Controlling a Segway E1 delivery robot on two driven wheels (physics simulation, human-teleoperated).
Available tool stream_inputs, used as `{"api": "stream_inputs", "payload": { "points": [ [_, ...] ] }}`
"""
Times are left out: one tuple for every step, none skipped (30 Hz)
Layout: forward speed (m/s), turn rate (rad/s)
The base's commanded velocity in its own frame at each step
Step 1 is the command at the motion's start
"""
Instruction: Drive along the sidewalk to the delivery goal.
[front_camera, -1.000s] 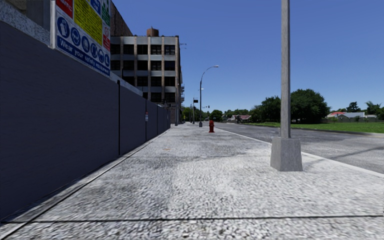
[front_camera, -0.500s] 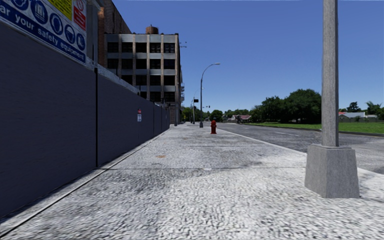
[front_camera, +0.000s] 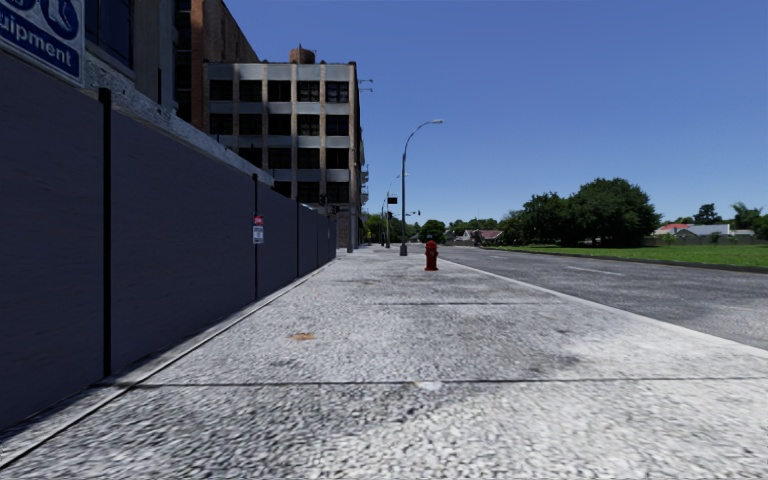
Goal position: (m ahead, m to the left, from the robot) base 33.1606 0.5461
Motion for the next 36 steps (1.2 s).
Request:
{"api": "stream_inputs", "payload": {
  "points": [
    [2.00, 0.00],
    [2.00, 0.00],
    [2.00, 0.00],
    [2.00, 0.00],
    [2.00, 0.00],
    [2.00, 0.00],
    [2.00, 0.00],
    [2.00, 0.00],
    [2.00, 0.00],
    [2.00, 0.00],
    [2.00, 0.00],
    [2.00, 0.00],
    [2.00, 0.00],
    [2.00, 0.00],
    [2.00, 0.00],
    [2.00, 0.00],
    [2.00, 0.00],
    [2.00, 0.00],
    [2.00, 0.00],
    [2.00, 0.00],
    [2.00, 0.00],
    [2.00, 0.00],
    [2.00, 0.00],
    [2.00, 0.00],
    [2.00, 0.00],
    [2.00, 0.00],
    [2.00, 0.00],
    [2.00, 0.00],
    [2.00, 0.00],
    [2.00, 0.00],
    [2.00, 0.00],
    [2.00, 0.00],
    [2.00, 0.00],
    [2.00, 0.00],
    [2.00, 0.00],
    [2.00, 0.00]
  ]
}}
